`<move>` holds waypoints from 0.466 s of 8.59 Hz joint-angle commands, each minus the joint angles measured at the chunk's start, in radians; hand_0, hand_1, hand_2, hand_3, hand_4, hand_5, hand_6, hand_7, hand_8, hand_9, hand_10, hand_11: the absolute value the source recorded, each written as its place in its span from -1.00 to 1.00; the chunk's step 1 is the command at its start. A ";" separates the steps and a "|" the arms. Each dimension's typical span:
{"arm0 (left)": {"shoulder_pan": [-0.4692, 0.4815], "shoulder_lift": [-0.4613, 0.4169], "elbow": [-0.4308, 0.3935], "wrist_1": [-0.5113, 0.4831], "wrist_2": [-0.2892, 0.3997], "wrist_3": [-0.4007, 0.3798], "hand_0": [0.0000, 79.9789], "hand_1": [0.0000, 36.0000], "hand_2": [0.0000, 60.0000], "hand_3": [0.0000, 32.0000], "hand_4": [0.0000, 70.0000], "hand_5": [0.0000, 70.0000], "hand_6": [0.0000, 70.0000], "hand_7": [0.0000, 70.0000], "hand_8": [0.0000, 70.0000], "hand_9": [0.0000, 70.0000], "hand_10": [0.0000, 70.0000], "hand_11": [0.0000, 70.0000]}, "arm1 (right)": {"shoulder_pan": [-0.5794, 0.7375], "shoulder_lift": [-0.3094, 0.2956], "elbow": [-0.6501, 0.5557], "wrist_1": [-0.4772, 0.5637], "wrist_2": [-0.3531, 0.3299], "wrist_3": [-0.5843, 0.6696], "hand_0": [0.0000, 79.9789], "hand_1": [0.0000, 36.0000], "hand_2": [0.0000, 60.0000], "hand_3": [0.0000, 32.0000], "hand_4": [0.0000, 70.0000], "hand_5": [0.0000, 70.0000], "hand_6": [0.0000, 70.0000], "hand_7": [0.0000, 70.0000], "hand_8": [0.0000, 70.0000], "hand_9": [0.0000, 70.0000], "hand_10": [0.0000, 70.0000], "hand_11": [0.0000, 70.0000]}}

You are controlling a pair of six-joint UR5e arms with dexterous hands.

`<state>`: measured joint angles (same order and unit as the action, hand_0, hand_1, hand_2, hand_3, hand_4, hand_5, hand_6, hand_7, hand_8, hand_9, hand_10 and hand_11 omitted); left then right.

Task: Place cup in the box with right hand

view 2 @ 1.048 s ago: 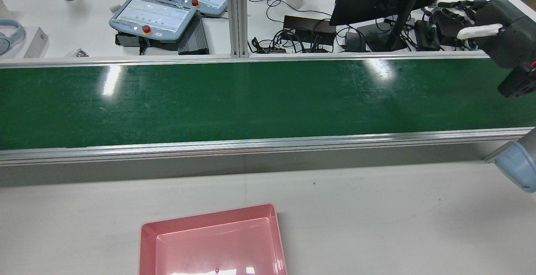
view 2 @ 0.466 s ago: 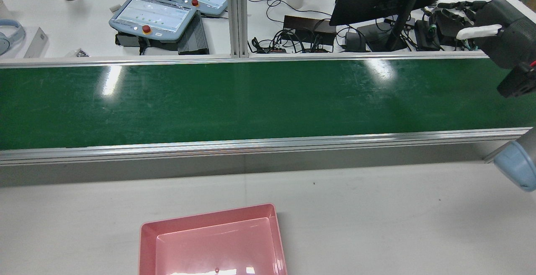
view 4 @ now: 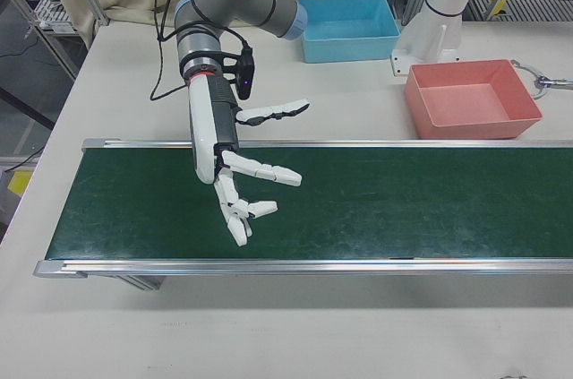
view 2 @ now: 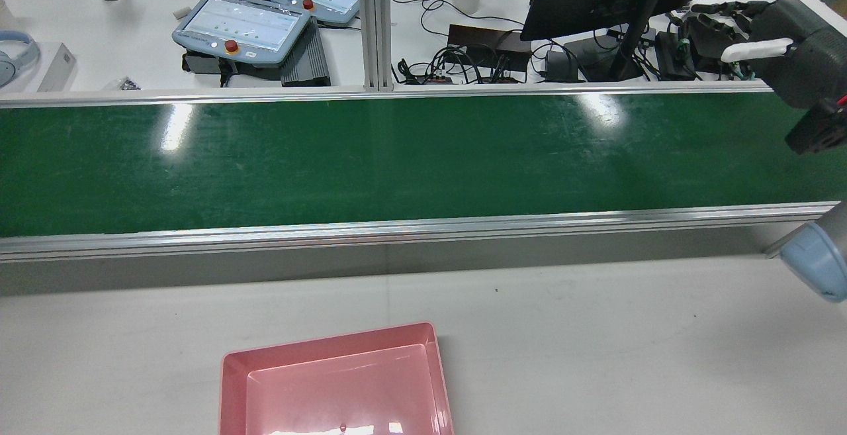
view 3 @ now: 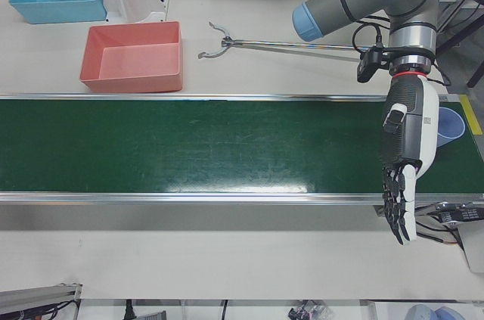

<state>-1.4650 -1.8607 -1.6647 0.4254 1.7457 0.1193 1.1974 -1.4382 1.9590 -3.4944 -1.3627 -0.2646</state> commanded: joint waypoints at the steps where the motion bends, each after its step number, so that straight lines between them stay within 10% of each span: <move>1: 0.000 0.000 0.000 0.000 0.000 0.000 -1.00 -1.00 -1.00 -1.00 -1.00 -1.00 -1.00 -1.00 -1.00 -1.00 -1.00 -1.00 | 0.001 0.001 0.000 0.000 -0.001 0.001 0.41 -0.33 -1.00 -1.00 0.01 -0.84 -0.69 0.32 -0.93 -0.69 -0.77 -0.61; 4: 0.000 0.000 -0.001 0.001 0.000 0.000 -1.00 -1.00 -1.00 -1.00 -1.00 -1.00 -1.00 -1.00 -1.00 -1.00 -1.00 -1.00 | 0.007 -0.001 0.000 0.000 -0.001 0.001 0.41 -0.33 -1.00 -1.00 0.02 -0.84 -0.69 0.31 -0.93 -0.69 -0.77 -0.61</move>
<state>-1.4650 -1.8607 -1.6644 0.4254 1.7457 0.1191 1.2011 -1.4382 1.9589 -3.4944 -1.3636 -0.2645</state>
